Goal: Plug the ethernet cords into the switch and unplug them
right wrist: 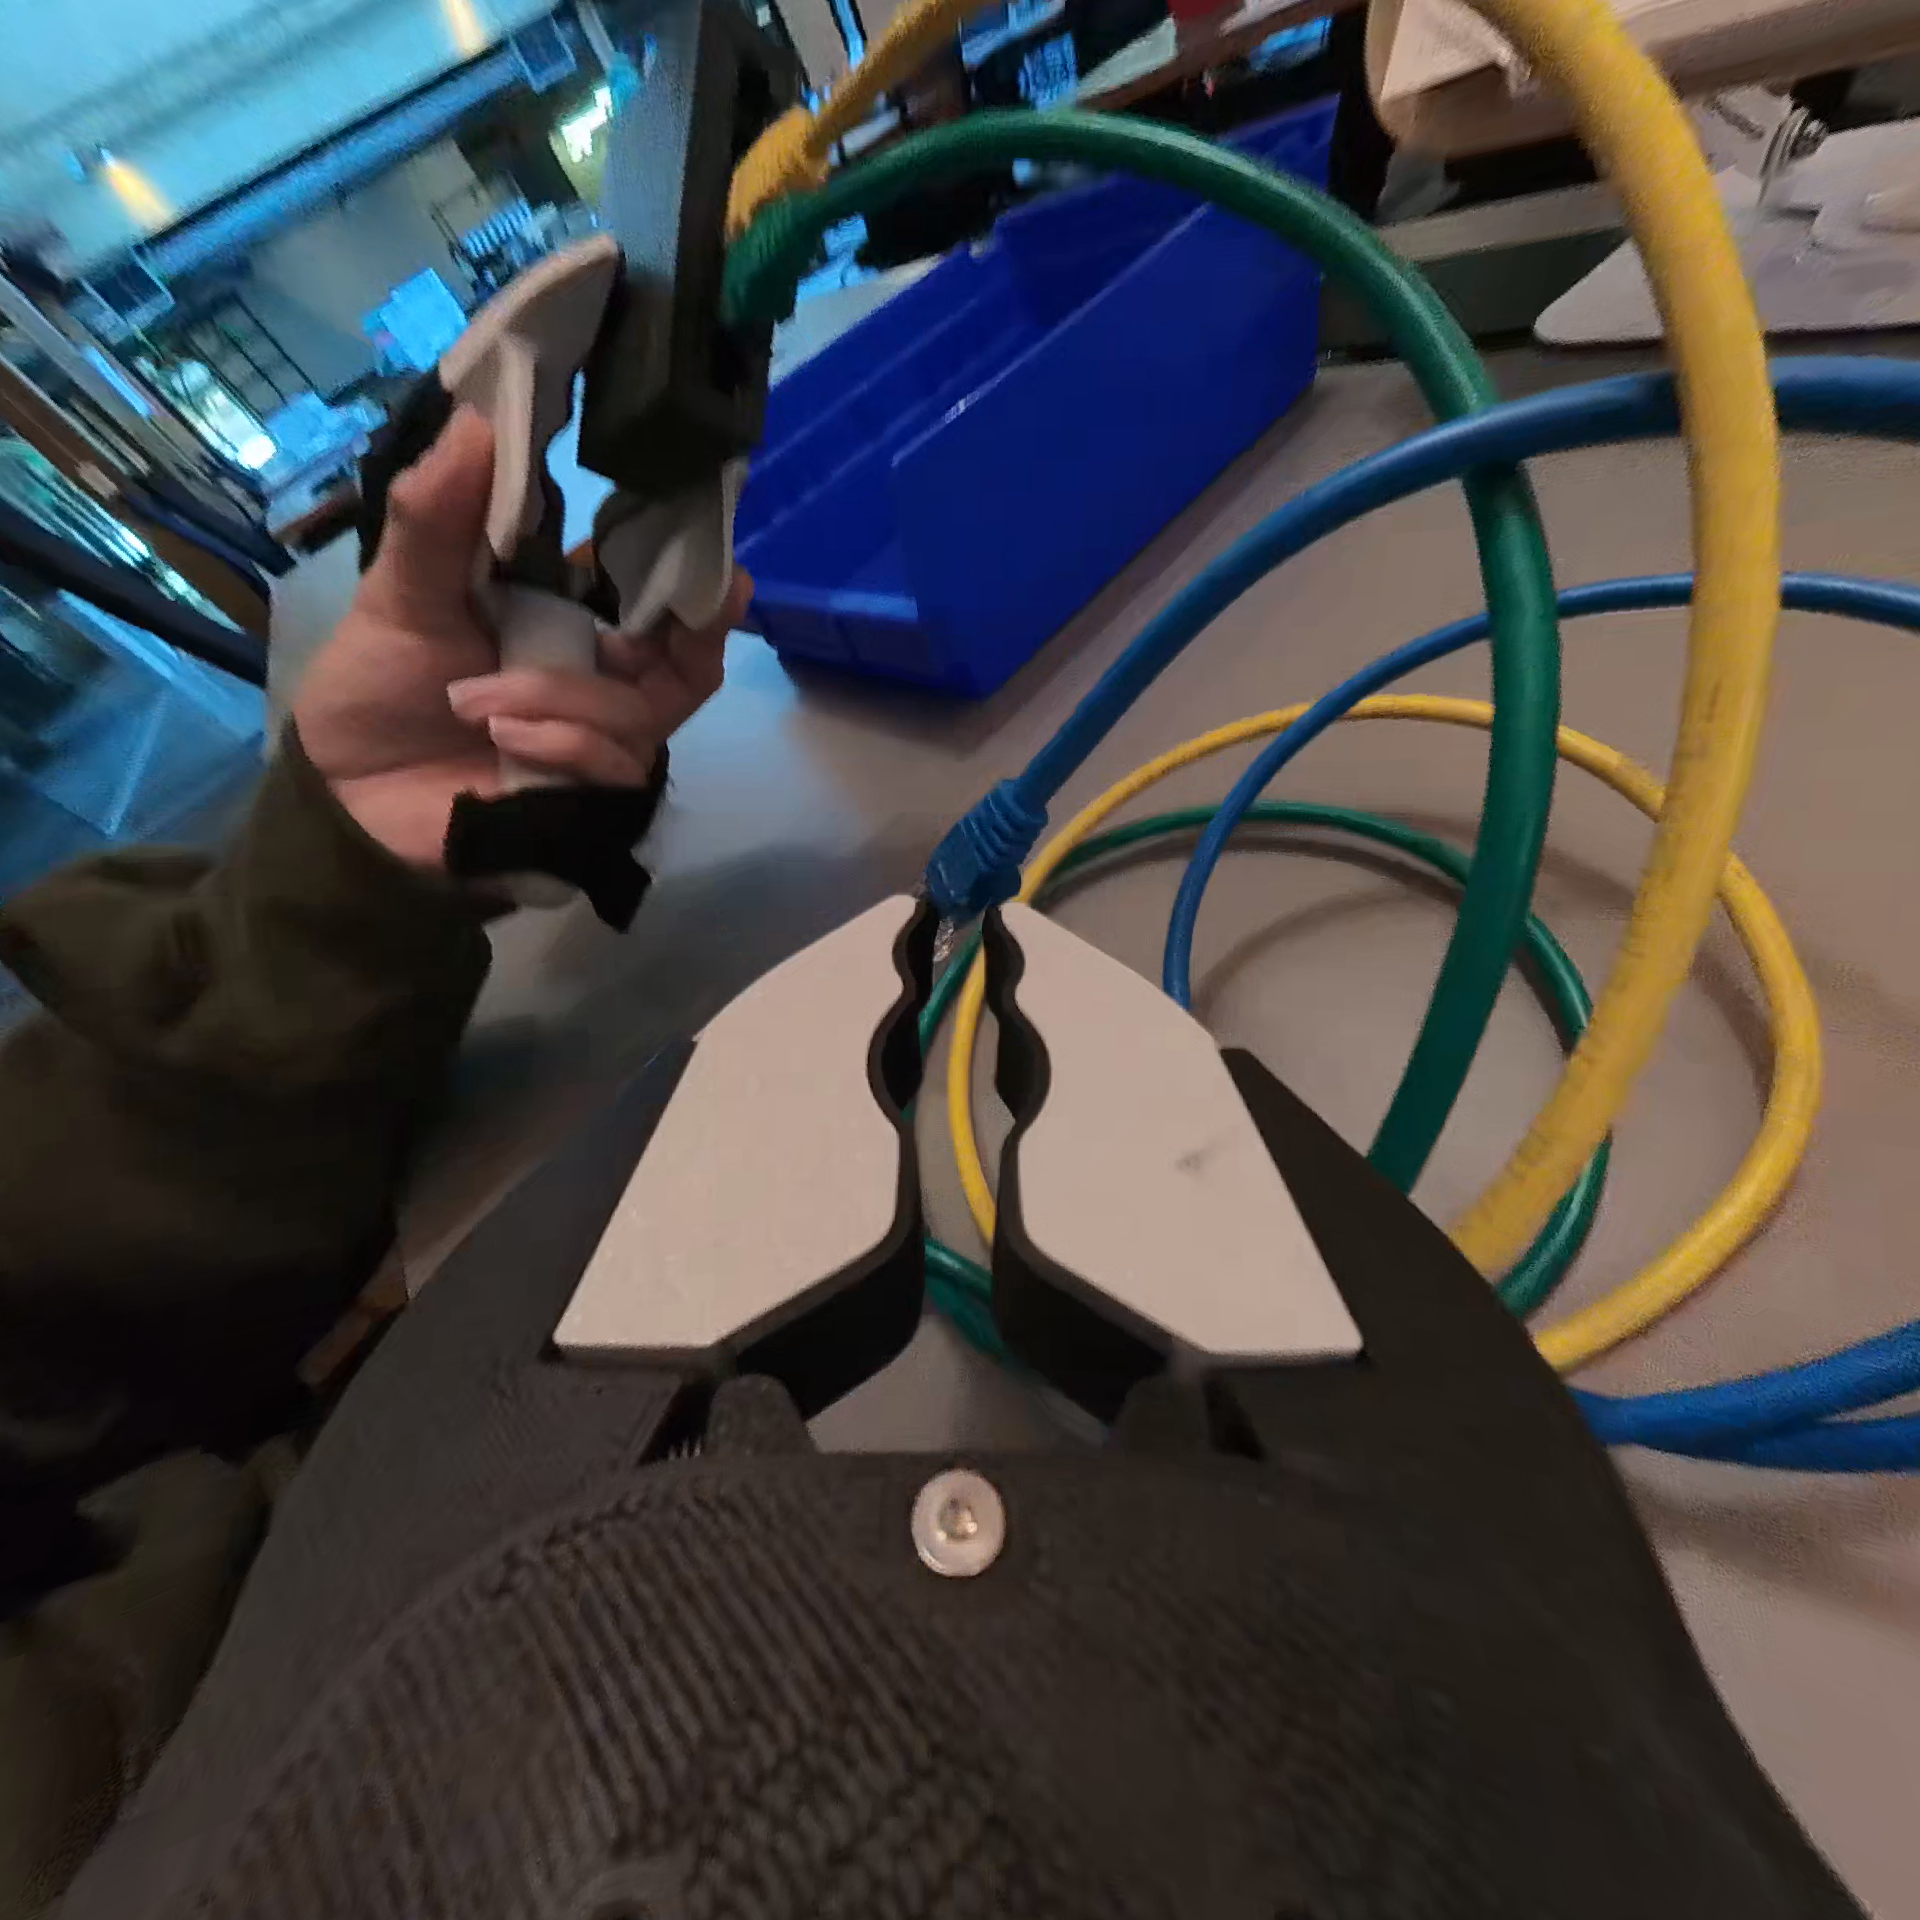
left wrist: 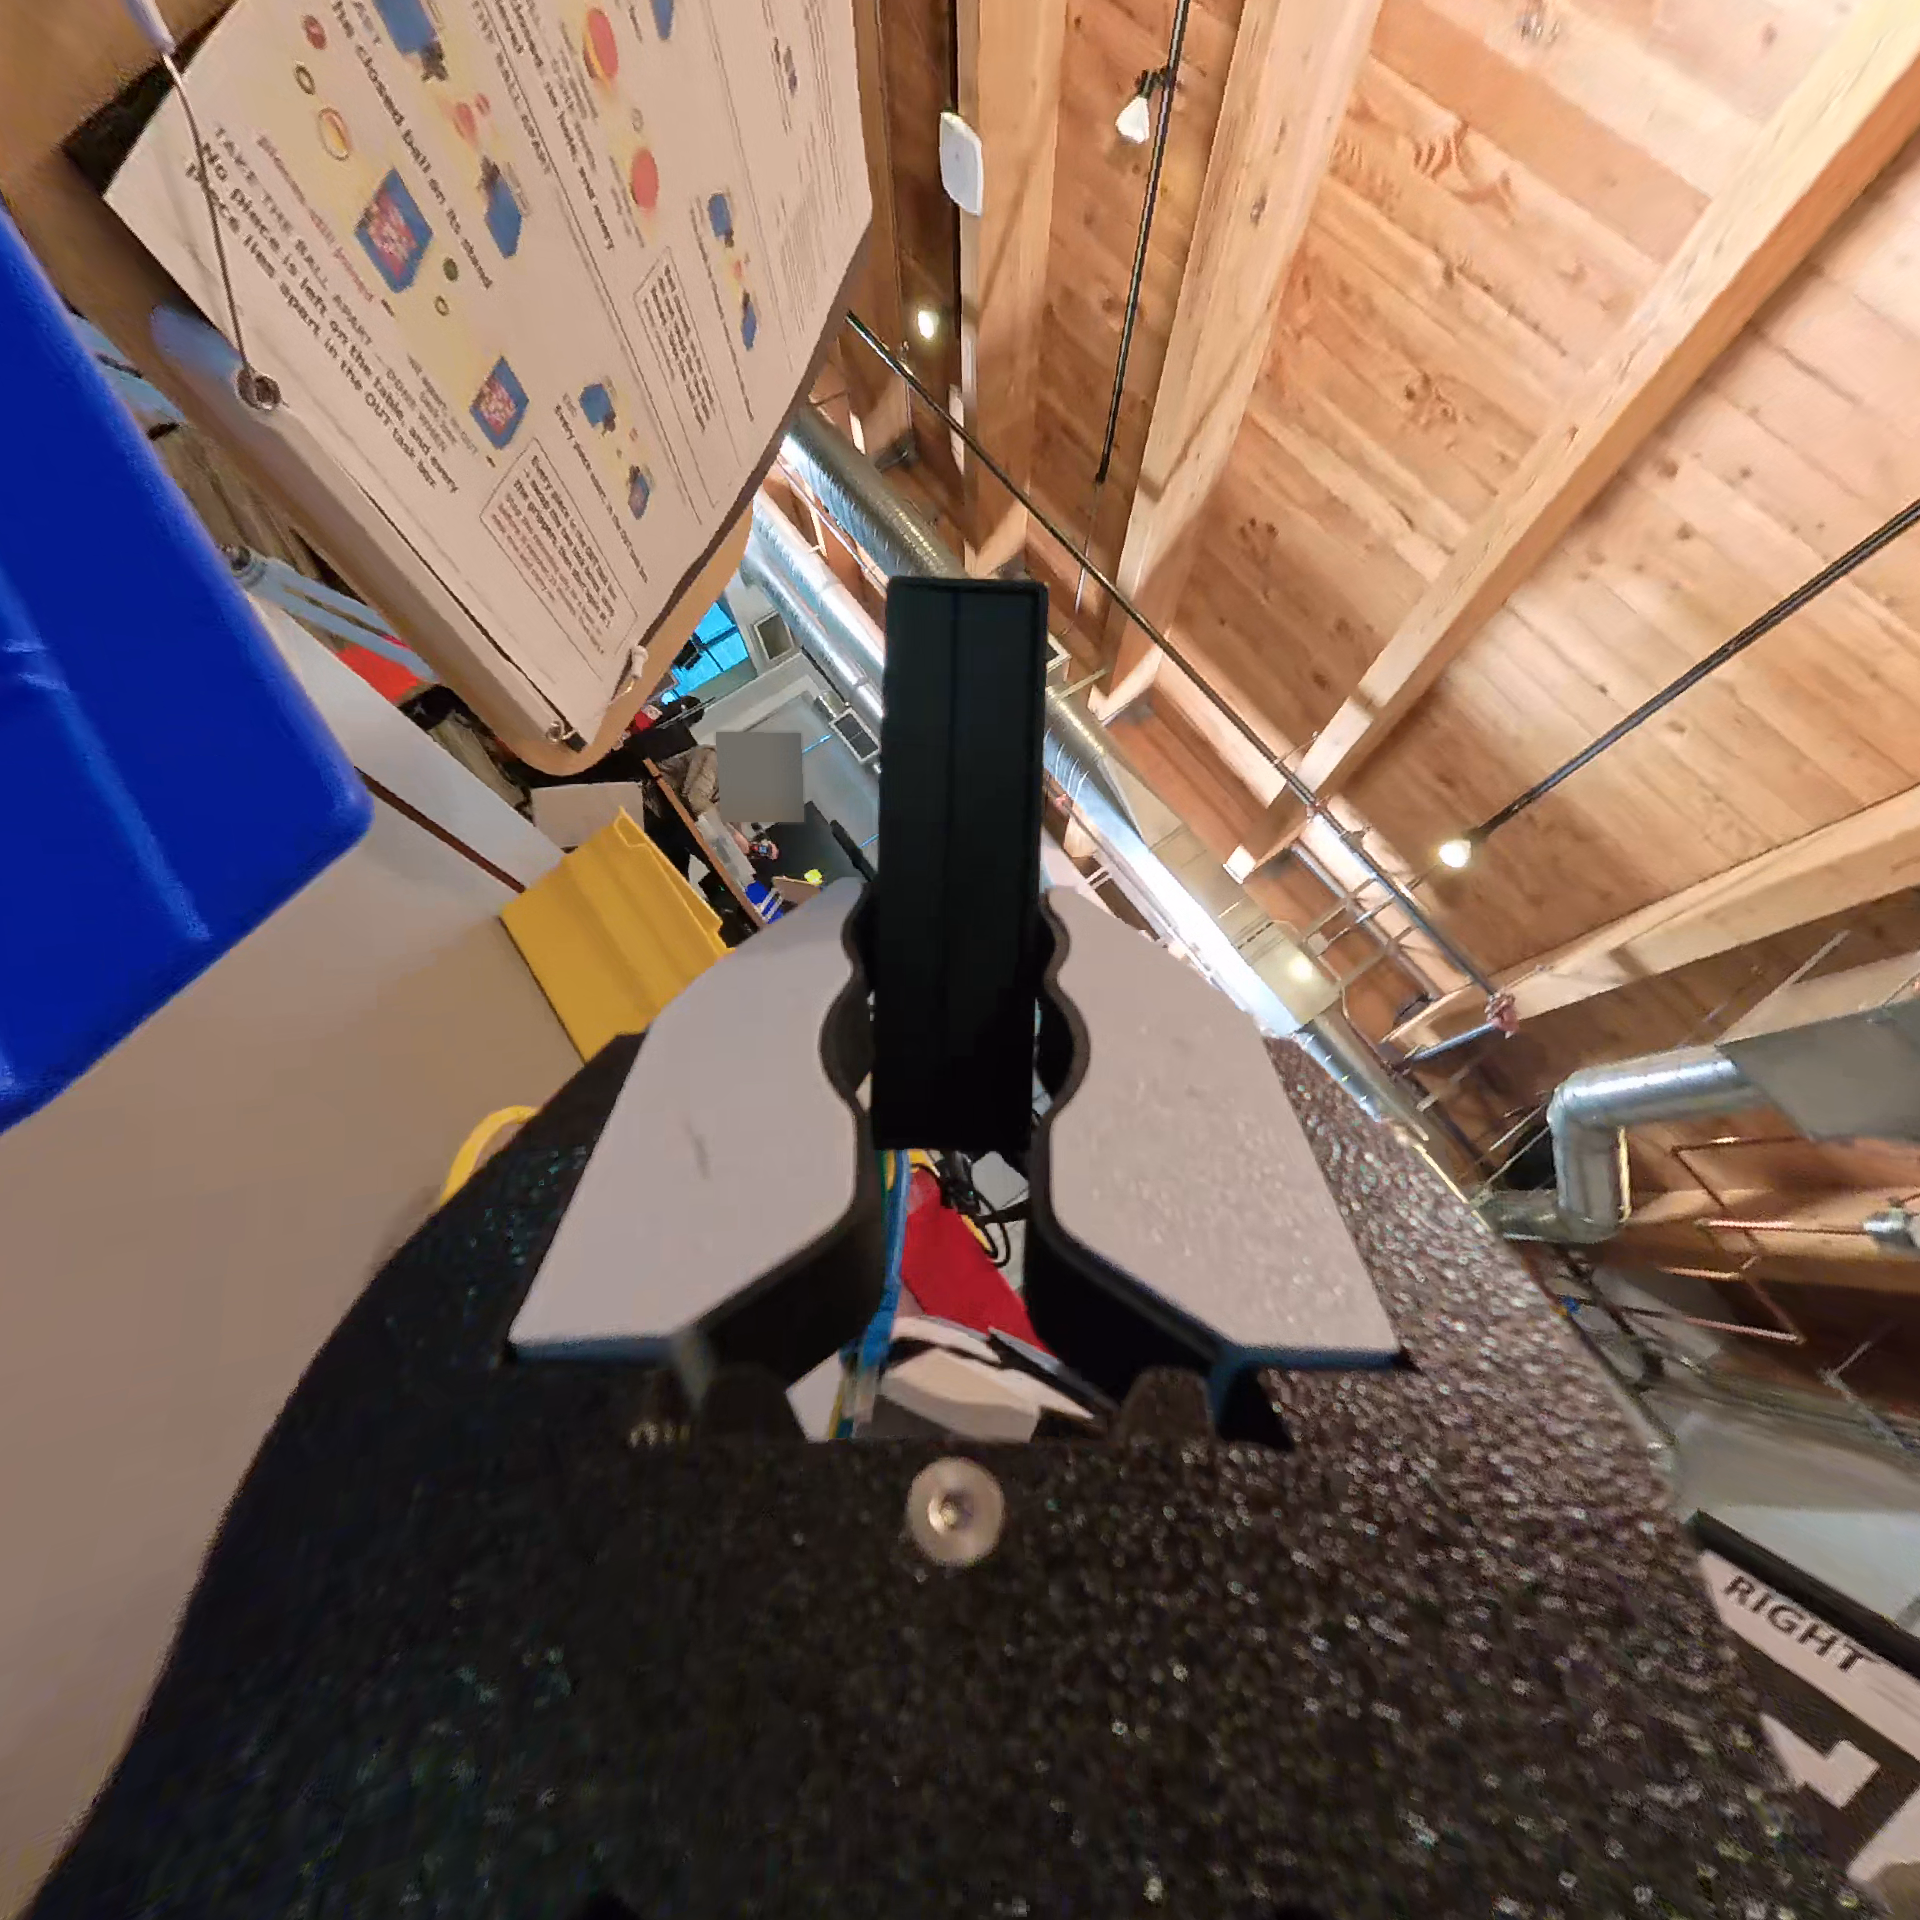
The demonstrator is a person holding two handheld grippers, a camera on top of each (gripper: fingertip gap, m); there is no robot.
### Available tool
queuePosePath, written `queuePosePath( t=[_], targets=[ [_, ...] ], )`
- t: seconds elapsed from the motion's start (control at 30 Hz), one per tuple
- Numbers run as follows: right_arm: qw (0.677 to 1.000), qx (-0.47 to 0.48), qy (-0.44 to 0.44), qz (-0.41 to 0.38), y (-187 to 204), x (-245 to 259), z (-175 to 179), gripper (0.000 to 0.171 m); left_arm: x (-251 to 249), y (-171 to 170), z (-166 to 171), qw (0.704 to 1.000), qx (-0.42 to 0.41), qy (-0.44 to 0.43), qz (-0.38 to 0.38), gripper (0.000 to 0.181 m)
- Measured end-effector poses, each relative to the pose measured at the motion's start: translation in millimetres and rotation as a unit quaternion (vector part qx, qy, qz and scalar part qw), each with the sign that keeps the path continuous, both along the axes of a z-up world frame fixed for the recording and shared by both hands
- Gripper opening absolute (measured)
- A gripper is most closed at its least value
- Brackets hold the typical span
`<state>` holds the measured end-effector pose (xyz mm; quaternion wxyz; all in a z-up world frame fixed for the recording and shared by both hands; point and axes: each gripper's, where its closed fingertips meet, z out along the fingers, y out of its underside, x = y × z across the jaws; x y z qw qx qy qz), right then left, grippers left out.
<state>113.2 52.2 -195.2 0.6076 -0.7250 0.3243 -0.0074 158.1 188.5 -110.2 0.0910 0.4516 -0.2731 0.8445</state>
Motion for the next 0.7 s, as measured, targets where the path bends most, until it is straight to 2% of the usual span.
queuePosePath(
  t=[0.1,0.17,0.3,0.4,0.47,0.53,0.57,0.63,0.7],
  targets=[
    [0.999,-0.012,0.009,0.042,0.9,-9.7,-5.3,0.014,-1.3,2.1,2.9,1.000,0.004,-0.004,-0.004,0.027],
    [0.998,-0.015,0.011,0.065,-5.9,-14.7,1.1,0.030,-2.9,3.0,6.7,1.000,0.007,-0.008,-0.008,0.029],
    [0.993,-0.013,0.014,0.115,-33.2,-30.6,25.3,0.050,-4.0,7.4,11.7,1.000,0.005,-0.014,-0.010,0.027],
    [0.996,-0.030,0.002,0.084,-63.5,-22.1,30.3,0.073,-3.3,11.4,12.3,1.000,-0.002,-0.014,-0.010,0.027],
    [0.998,-0.001,0.000,0.063,-80.0,-15.3,36.6,0.069,-3.0,14.0,12.2,1.000,-0.007,-0.011,-0.013,0.027],
    [0.998,-0.028,0.012,-0.053,-104.6,17.3,20.4,0.071,-2.6,16.4,12.2,1.000,-0.007,-0.010,-0.014,0.027],
    [0.995,-0.047,0.020,-0.085,-111.6,26.8,8.9,0.072,-2.8,17.5,12.9,1.000,-0.009,-0.012,-0.016,0.027],
    [0.989,-0.073,0.038,-0.121,-112.9,38.7,-11.1,0.074,-3.1,19.1,13.6,1.000,-0.011,-0.014,-0.021,0.027],
    [0.987,-0.095,0.044,-0.125,-101.9,45.2,-27.7,0.076,-3.5,19.6,14.4,0.999,-0.013,-0.017,-0.024,0.027]
  ],
)
